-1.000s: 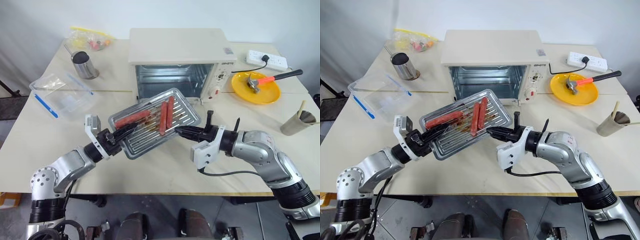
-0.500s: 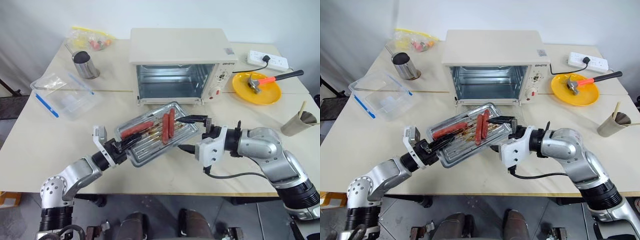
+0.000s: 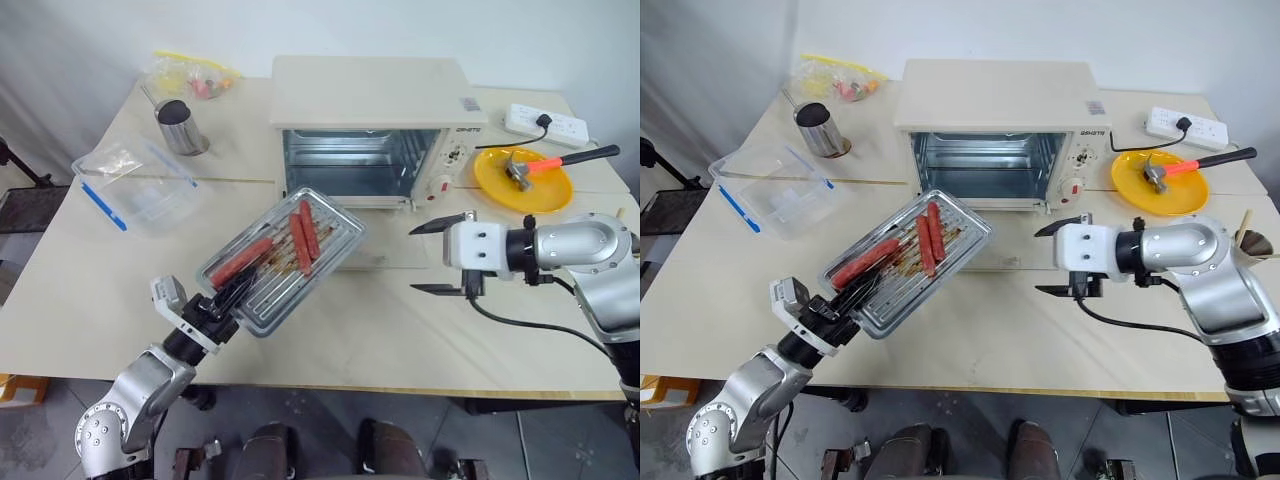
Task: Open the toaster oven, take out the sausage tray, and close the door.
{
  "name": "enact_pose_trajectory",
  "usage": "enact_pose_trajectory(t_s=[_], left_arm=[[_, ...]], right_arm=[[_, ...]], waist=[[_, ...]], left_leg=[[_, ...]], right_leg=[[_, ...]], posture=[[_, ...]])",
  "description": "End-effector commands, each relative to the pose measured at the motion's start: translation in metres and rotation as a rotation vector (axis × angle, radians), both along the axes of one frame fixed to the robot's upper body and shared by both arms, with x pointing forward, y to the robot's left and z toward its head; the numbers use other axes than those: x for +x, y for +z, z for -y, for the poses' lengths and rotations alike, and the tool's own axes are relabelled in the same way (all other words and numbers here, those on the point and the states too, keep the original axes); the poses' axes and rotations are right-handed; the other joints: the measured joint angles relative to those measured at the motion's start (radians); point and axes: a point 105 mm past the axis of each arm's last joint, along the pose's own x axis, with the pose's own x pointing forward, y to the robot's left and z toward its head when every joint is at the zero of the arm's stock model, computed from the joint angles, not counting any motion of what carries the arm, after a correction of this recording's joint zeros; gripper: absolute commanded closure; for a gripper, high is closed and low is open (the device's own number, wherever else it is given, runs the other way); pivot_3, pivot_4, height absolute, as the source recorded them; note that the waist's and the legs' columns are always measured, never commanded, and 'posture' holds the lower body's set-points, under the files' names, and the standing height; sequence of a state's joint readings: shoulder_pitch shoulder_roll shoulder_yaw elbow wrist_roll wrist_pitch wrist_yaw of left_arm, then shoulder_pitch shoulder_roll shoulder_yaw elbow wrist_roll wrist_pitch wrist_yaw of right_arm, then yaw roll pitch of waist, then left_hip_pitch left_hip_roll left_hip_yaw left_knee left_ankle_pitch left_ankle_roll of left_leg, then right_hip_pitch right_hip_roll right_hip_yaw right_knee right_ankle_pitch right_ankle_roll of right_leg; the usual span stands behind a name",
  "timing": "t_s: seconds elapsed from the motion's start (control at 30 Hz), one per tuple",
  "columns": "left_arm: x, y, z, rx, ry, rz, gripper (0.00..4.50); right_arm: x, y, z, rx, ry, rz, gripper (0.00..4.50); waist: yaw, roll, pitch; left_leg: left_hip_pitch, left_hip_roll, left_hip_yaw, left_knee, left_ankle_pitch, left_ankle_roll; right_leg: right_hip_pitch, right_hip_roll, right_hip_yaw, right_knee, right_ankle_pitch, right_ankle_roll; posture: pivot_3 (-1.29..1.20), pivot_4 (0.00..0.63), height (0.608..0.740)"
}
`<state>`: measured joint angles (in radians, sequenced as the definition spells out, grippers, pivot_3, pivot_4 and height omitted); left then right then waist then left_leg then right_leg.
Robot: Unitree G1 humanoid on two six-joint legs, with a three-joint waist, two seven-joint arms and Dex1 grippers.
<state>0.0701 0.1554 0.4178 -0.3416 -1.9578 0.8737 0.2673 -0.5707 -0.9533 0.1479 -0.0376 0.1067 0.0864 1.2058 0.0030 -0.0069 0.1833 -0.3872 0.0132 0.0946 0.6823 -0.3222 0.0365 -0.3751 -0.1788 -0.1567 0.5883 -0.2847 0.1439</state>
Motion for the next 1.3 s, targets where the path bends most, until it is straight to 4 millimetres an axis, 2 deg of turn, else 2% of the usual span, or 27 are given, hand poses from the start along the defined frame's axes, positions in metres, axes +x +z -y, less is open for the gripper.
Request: enact_pose_trajectory(t_s=[0.03,0.1,0.2,0.27,0.37,0.5,0.57,0.67,0.83,1.0,1.13,1.3], left_arm=[[-0.013,0.008,-0.010,-0.031,0.095,0.024,4.50],[-0.020,0.005,-0.016,-0.037,0.144,0.005,4.50],[-0.028,0.004,-0.028,-0.055,0.230,-0.004,4.50],[-0.030,0.003,-0.038,-0.062,0.283,-0.013,4.50],[-0.032,0.002,-0.046,-0.066,0.324,-0.011,4.50],[-0.035,0.000,-0.067,-0.096,0.434,-0.019,4.50],[-0.036,0.001,-0.073,-0.102,0.468,-0.016,4.50],[-0.036,0.000,-0.079,-0.118,0.505,-0.019,4.50],[-0.032,0.001,-0.087,-0.145,0.555,-0.019,4.50],[-0.026,0.000,-0.082,-0.175,0.541,-0.026,4.50],[-0.025,-0.002,-0.077,-0.183,0.529,-0.040,4.50],[-0.024,-0.004,-0.078,-0.186,0.535,-0.054,4.50]], right_arm=[[0.009,-0.001,0.030,-0.050,-0.083,-0.026,0.01],[0.017,-0.005,0.041,-0.084,-0.122,-0.023,0.01],[0.029,-0.013,0.061,-0.180,-0.162,0.030,0.66],[0.035,-0.020,0.067,-0.200,-0.169,0.031,1.33],[0.042,-0.024,0.067,-0.165,-0.171,0.039,2.37],[0.051,-0.037,0.072,-0.059,-0.230,-0.038,3.82],[0.052,-0.037,0.070,0.014,-0.219,-0.043,4.49],[0.057,-0.033,0.065,0.145,-0.208,-0.036,4.49],[0.055,-0.044,0.059,0.203,-0.186,-0.127,4.49],[0.056,-0.050,0.046,0.281,-0.150,-0.166,4.49],[0.058,-0.041,0.034,0.385,-0.116,-0.171,4.49],[0.065,-0.009,0.021,0.521,-0.081,-0.118,4.49]], waist=[[-0.001,0.000,0.000],[-0.002,0.000,0.000],[-0.006,0.000,0.000],[-0.005,0.000,0.000],[-0.005,0.000,0.000],[-0.005,0.000,0.000],[-0.004,0.000,0.000],[-0.005,0.000,0.000],[-0.005,0.001,0.000],[-0.005,0.001,0.000],[-0.005,0.001,0.000],[-0.008,0.002,0.001]], left_leg=[[0.000,-0.001,0.000,0.000,0.000,0.001],[0.000,0.000,0.000,0.000,-0.001,0.001],[0.000,0.000,0.001,0.000,-0.001,0.000],[0.000,0.000,0.001,0.000,-0.001,0.000],[0.000,0.000,0.001,0.000,-0.001,0.000],[0.000,0.000,0.001,0.000,-0.001,0.000],[0.000,0.000,0.001,0.000,-0.001,0.000],[-0.001,0.000,0.000,0.000,-0.001,0.000],[-0.001,0.000,0.000,0.001,-0.001,0.001],[-0.001,0.001,0.000,0.001,-0.001,0.000],[-0.001,0.001,0.000,0.001,-0.001,0.000],[-0.001,0.001,0.000,0.001,-0.001,0.000]], right_leg=[[0.000,-0.001,0.000,-0.001,0.000,0.000],[0.000,0.000,0.000,-0.001,0.000,0.000],[0.000,0.000,0.000,-0.002,0.000,0.000],[0.000,0.000,0.000,-0.004,0.000,-0.001],[0.000,0.000,0.000,-0.004,0.000,-0.001],[0.000,0.000,0.000,-0.003,0.000,-0.001],[0.000,0.000,-0.001,-0.003,0.000,-0.001],[0.000,0.000,-0.001,-0.003,0.000,-0.001],[0.001,0.000,-0.001,-0.003,0.000,-0.001],[0.001,0.000,-0.001,-0.003,0.000,-0.001],[0.001,0.000,-0.001,-0.003,0.000,-0.001],[0.001,0.000,-0.001,-0.003,0.000,-0.001]], posture=[[0.00,0.150,0.740],[0.00,0.150,0.740],[0.00,0.150,0.740],[0.00,0.150,0.740],[0.00,0.150,0.740],[0.00,0.150,0.740],[0.00,0.150,0.740],[0.00,0.150,0.740],[0.00,0.150,0.740],[0.00,0.150,0.740],[0.00,0.150,0.740],[0.00,0.150,0.740]])
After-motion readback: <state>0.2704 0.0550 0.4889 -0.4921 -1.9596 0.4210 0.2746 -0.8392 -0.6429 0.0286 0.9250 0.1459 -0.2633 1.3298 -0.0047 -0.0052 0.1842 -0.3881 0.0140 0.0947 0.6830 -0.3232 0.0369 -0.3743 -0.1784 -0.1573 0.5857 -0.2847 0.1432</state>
